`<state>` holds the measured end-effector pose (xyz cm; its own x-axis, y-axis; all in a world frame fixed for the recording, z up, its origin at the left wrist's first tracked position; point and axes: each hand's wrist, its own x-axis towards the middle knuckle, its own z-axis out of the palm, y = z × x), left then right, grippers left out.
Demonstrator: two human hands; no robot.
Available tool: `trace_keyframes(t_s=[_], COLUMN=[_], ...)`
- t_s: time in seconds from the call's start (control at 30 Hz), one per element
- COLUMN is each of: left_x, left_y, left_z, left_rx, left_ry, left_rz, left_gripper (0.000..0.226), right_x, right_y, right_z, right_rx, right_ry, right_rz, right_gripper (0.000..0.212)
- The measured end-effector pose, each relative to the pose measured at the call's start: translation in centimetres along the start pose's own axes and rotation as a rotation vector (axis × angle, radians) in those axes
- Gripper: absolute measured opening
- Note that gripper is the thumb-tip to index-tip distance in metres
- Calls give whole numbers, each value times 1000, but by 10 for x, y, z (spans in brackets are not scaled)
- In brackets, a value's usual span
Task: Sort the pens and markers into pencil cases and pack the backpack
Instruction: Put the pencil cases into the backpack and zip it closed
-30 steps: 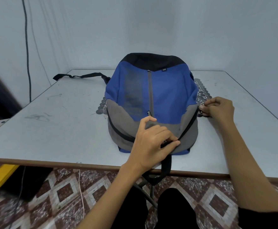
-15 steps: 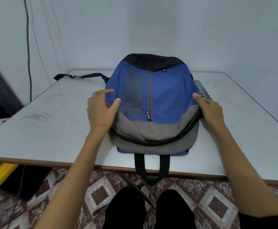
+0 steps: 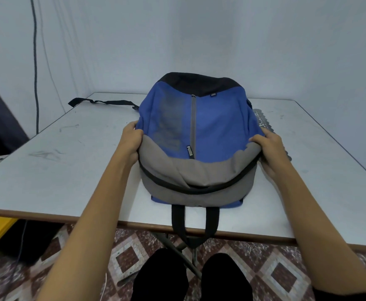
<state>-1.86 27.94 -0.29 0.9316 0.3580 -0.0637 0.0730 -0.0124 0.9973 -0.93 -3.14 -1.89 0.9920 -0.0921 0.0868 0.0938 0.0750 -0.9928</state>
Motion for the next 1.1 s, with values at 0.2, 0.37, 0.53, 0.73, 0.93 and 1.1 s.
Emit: trace_keyframes(t_s=[0.2,0.37,0.53,0.73,0.93,1.1], left_x=[-7,-6,8,57,109,145], left_y=[-8,-21,-13,-1,8,17], left_z=[-8,-20,-35,-37,-31,-22], left_rx=[-407,-303,-106,-170,-165,-123], left_ry=[-113,-135,-126,67,69,32], left_rz=[-136,-152,-133,-147,-209,-214], left_gripper=[42,47,19,21,16,10], right_x=[2,2,-6,-7,-5,-1], right_y=[-5,3,3,8,11,14], right_z=[-9,-15,-7,1,1,2], right_rx=[464,401,285,44,-77,-194], right_ry=[-9,175,114,141,129,110], right_rz=[154,366,308,175,124,66], right_gripper=[38,25,16,54,52,54])
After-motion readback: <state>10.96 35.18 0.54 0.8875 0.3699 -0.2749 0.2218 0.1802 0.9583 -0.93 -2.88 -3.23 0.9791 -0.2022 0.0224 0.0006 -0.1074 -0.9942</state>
